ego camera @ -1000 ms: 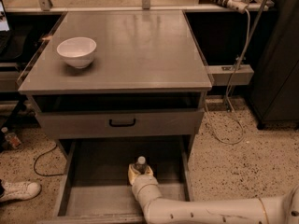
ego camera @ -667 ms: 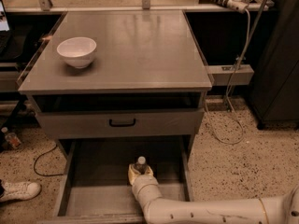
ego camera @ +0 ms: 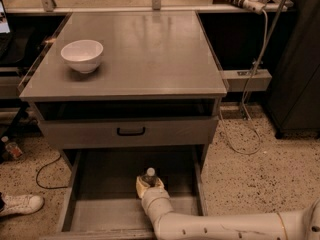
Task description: Place water bottle into middle drawer
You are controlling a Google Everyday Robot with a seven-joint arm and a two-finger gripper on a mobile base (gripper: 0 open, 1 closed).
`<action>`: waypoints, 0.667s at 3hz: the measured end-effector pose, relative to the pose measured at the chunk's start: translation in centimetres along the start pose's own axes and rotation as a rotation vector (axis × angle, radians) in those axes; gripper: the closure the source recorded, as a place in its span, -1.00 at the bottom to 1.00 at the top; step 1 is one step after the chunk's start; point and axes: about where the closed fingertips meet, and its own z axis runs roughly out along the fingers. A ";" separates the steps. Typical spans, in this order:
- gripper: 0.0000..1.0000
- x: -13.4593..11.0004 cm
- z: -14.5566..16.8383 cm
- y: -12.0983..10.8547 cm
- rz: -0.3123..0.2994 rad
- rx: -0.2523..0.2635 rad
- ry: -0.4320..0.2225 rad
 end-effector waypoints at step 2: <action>-1.00 0.0 0.0 0.0 0.000 0.000 0.000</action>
Offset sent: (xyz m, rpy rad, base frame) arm 0.0000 0.0000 0.0000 0.0000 0.0000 0.0000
